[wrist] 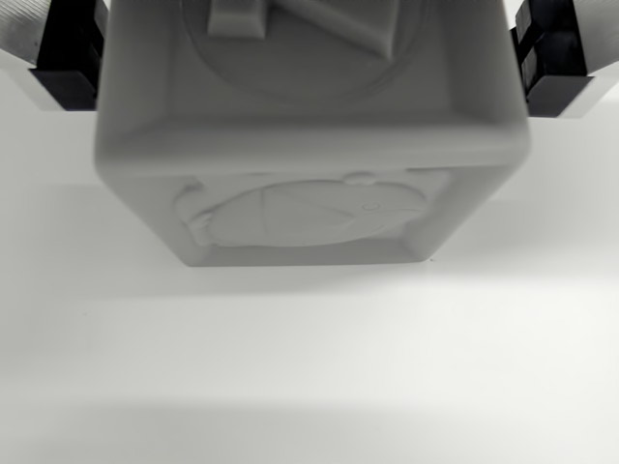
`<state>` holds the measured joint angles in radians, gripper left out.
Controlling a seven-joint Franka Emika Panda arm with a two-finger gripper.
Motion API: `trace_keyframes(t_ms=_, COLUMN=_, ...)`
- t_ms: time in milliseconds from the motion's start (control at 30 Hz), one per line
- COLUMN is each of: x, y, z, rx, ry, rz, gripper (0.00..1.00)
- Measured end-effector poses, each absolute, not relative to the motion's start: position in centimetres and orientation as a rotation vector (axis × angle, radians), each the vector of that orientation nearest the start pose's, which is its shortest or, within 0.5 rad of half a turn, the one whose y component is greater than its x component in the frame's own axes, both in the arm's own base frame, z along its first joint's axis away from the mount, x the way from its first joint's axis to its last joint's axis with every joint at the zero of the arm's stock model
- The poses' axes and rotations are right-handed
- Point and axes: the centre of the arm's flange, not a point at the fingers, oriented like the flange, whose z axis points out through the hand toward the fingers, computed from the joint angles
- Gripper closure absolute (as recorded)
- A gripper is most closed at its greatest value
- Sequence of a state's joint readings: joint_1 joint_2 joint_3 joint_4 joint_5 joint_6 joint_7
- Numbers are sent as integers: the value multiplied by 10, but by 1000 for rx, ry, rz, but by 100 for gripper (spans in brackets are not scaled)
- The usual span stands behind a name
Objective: Destack cube
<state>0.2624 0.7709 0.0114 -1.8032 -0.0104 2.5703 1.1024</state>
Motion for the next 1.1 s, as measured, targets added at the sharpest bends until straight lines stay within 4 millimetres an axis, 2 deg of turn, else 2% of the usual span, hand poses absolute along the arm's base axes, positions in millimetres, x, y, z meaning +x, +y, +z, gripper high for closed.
trace_keyframes(t_ms=633, x=619, y=174, z=118, rx=-2879, ry=1257, rz=5, gripper=0)
trace_keyframes(t_ms=1100, x=620, y=174, z=148, rx=-2878, ry=1256, rz=1, gripper=0)
